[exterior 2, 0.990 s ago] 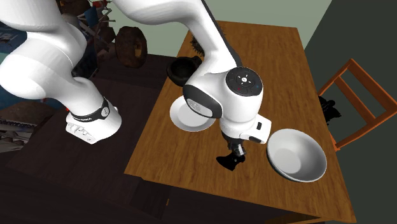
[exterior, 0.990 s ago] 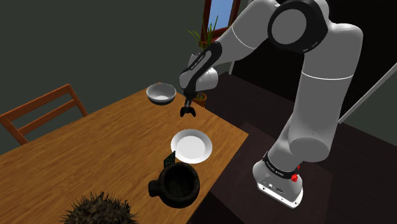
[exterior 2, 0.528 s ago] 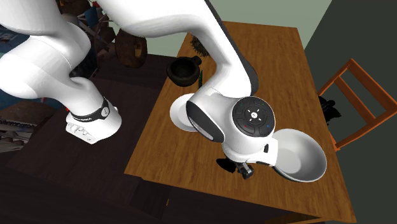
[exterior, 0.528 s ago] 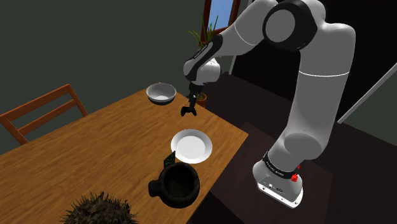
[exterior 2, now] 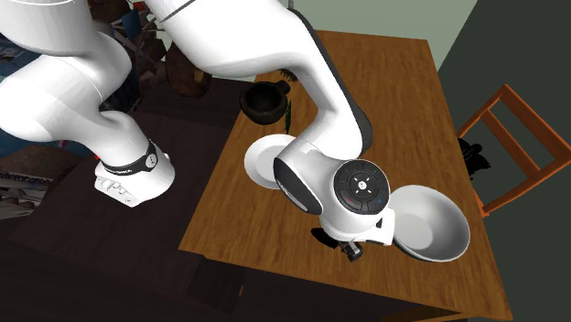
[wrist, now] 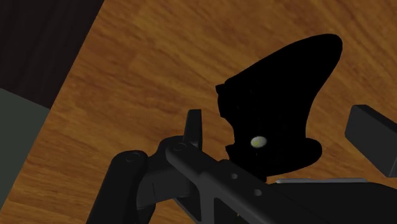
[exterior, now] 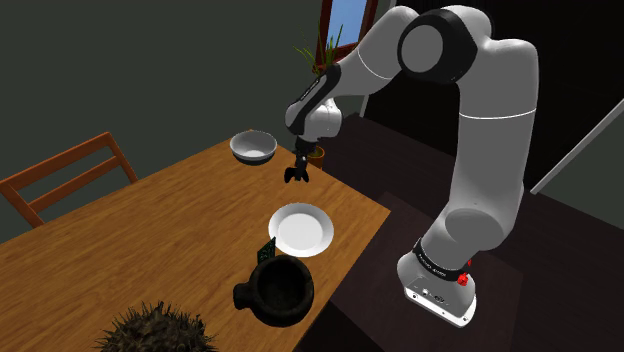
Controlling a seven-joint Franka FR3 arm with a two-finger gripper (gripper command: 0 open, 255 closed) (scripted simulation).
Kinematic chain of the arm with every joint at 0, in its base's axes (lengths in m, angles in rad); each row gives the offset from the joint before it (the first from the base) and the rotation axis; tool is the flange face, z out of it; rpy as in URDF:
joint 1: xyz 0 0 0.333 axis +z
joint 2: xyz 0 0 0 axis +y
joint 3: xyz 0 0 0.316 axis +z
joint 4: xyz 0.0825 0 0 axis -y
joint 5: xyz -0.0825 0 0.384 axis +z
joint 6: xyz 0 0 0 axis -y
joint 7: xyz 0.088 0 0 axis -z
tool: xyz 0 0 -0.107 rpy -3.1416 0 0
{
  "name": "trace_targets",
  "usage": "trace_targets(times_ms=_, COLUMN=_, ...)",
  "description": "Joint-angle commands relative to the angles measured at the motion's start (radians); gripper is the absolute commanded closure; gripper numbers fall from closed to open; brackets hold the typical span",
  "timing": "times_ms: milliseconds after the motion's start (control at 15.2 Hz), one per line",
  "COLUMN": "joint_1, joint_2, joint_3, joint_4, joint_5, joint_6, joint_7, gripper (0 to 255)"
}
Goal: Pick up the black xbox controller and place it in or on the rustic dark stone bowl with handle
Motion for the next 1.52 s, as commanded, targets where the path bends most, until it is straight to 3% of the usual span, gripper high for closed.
trace_targets(times_ms=0, joint_1=-0.002, joint_2=0.007, joint_3=0.002, joint_4=0.001, joint_5=0.004, joint_6=0.006, joint_7=-0.004, gripper=0)
trace_targets(times_ms=396, joint_1=-0.002, joint_2=0.007, joint_3=0.002, joint_4=0.001, joint_5=0.004, joint_6=0.006, joint_7=-0.004, gripper=0)
trace_targets(times_ms=462, joint_1=-0.002, joint_2=0.007, joint_3=0.002, joint_4=0.001, joint_5=0.004, joint_6=0.006, joint_7=-0.004, gripper=255)
trace_targets(times_ms=1056, joint_1=-0.002, joint_2=0.007, joint_3=0.002, joint_4=0.001, joint_5=0.004, joint_6=0.006, joint_7=-0.004, gripper=255)
trace_targets(times_ms=1452, joint_1=0.014, joint_2=-0.066, joint_3=-0.021, joint_4=-0.011, joint_5=-0.036, joint_6=-0.051, joint_7=0.036, gripper=255)
